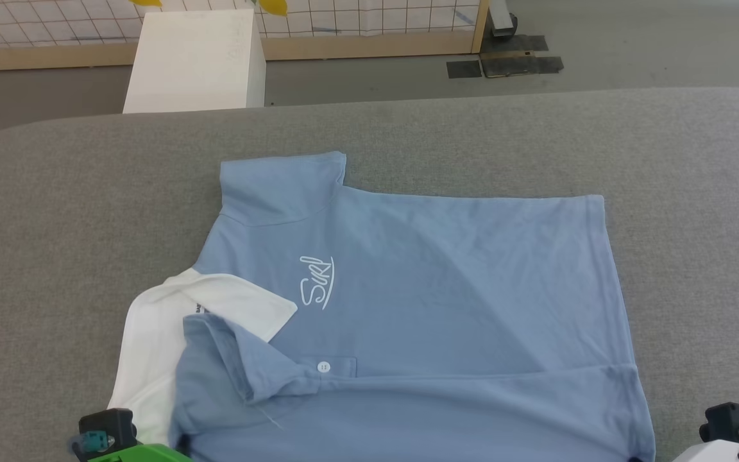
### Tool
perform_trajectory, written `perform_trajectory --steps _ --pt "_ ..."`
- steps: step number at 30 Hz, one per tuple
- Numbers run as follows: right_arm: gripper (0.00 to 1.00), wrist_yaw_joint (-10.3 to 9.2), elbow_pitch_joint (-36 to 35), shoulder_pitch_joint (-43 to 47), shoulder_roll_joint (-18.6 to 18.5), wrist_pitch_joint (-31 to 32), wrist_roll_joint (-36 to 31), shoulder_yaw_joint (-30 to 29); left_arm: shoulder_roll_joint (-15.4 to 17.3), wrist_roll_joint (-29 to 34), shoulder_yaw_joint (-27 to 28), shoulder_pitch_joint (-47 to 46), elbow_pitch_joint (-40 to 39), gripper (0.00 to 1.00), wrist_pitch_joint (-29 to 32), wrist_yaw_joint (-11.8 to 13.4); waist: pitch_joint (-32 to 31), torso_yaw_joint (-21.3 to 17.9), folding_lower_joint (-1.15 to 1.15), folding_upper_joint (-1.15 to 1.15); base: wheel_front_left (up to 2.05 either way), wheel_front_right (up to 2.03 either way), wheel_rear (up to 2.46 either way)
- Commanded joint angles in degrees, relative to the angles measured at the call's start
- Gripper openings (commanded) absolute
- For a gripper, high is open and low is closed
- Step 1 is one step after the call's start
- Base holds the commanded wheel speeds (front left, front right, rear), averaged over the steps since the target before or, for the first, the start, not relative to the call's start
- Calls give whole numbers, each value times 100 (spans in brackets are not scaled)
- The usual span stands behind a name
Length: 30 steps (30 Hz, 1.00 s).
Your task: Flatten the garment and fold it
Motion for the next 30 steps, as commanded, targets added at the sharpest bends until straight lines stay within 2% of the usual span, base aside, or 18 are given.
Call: perform_trajectory --steps 1,7,8,11,14,17,20,24,27,30 --pt "100 -13 124 -109 -2 -83 47 32 -59 -99 -33 -25 135 100 -6 -36 -32 9 0 0 0 0 0" --pt "100 -13 -387 -176 -2 -877 109 9 101 27 92 -316 -378 100 -481 -239 -111 -19 0 0 0 0 0" --pt "100 -13 -759 -301 -2 -1592 -29 174 262 201 183 -626 -679 100 -856 -381 -84 -107 0 0 0 0 0" --pt "100 -13 -975 -495 -2 -2403 -241 347 431 324 217 -1044 -757 100 -1089 -583 -1 -196 0 0 0 0 0" --pt "100 -13 -1033 -737 -2 -3264 -498 497 643 499 165 -1726 -650 100 -1340 -923 158 -267 0 0 0 0 0" --pt "100 -13 -951 -956 -28 -3819 -637 593 760 603 30 -2432 -413 100 -1443 -1258 369 -325 0 0 0 0 0" --pt "100 -13 -858 -1201 -60 -4154 -668 702 801 548 -108 -3228 19 100 -1415 -1661 618 -406 0 0 0 0 0" --pt "100 -13 -746 -1551 -103 -4307 -645 873 887 447 -282 -4265 732 100 -1108 -2157 959 -571 0 0 0 0 0" --pt "100 -13 -692 -1800 -147 -4391 -603 984 909 316 -364 -4992 1257 100 -705 -2334 1209 -715 0 0 0 0 0" --pt "100 -13 -635 -1969 -165 -4436 -577 1061 962 252 -446 -5508 1726 100 -158 -2377 1415 -851 0 0 0 0 0"
